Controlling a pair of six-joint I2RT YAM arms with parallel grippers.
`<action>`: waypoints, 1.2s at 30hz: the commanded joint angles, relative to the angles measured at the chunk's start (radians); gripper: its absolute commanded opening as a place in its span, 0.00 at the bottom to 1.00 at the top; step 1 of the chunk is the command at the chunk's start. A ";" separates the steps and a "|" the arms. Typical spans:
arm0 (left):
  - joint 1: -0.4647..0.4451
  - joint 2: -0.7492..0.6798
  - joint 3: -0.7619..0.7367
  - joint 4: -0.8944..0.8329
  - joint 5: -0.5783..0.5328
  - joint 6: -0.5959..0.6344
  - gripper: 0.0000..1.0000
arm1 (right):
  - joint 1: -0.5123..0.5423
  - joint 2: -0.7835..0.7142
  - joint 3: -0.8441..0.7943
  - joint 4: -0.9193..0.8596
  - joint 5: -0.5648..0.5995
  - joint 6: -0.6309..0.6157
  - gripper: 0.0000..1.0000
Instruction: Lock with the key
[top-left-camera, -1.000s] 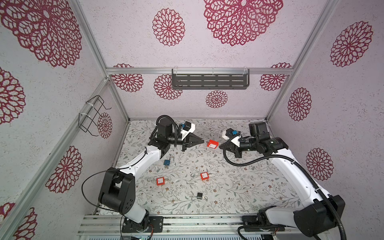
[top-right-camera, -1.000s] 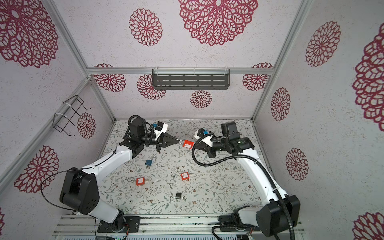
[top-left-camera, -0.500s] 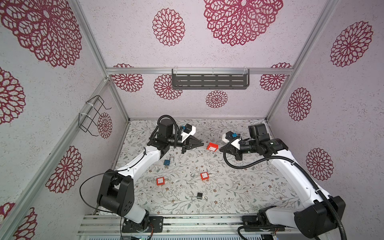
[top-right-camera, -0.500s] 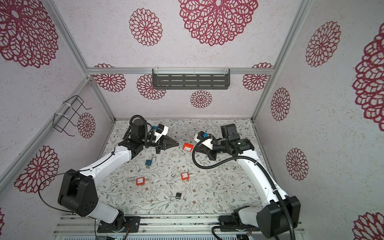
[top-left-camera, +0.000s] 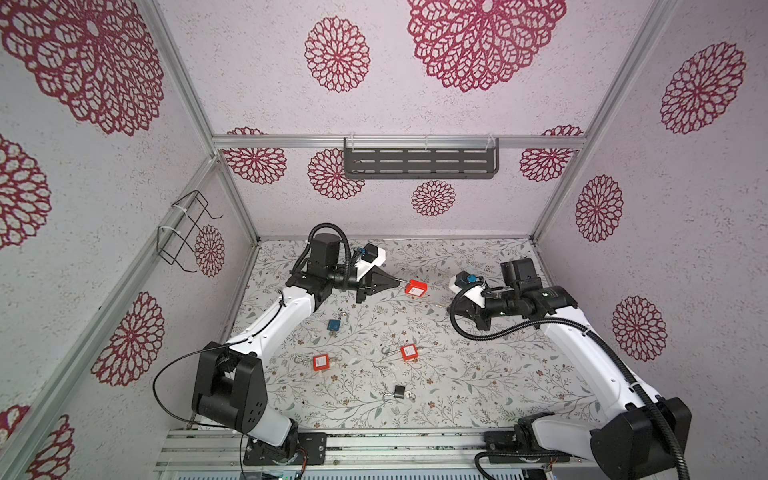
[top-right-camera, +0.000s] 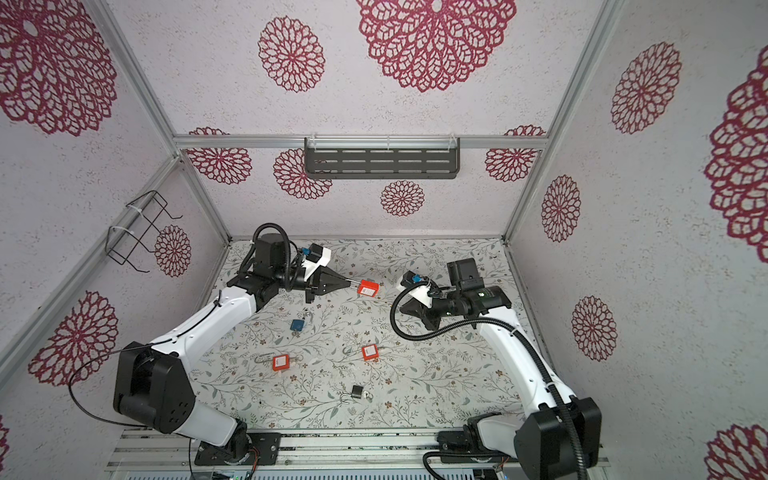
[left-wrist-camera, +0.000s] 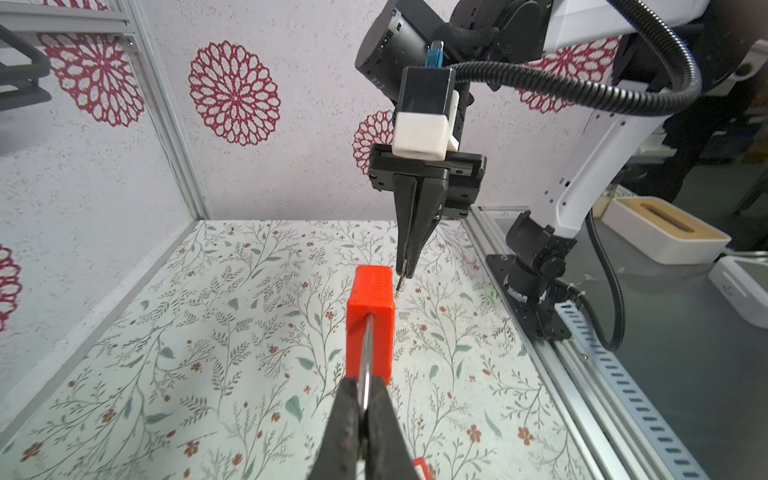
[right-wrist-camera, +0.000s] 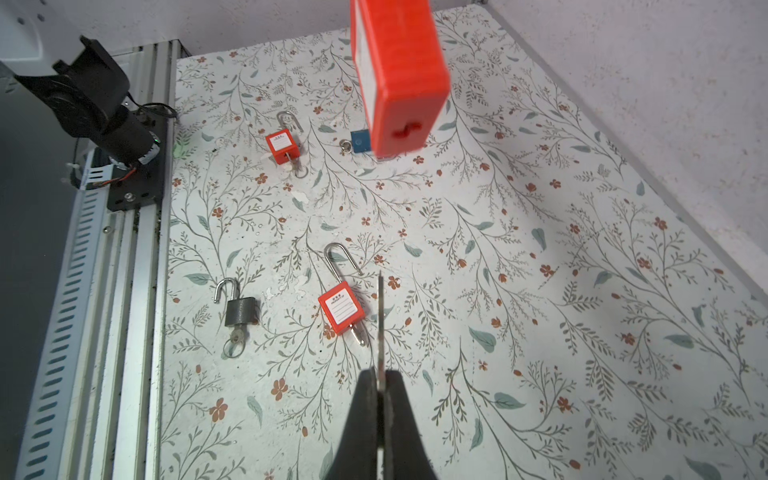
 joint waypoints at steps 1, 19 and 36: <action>0.001 0.019 0.101 -0.330 -0.044 0.245 0.00 | -0.009 -0.071 -0.054 0.099 0.051 0.061 0.00; -0.072 0.345 0.446 -0.842 -0.441 0.452 0.00 | 0.026 -0.143 -0.304 0.457 0.398 0.488 0.00; -0.157 0.576 0.580 -0.959 -0.641 0.453 0.00 | 0.116 -0.051 -0.358 0.594 0.417 0.608 0.00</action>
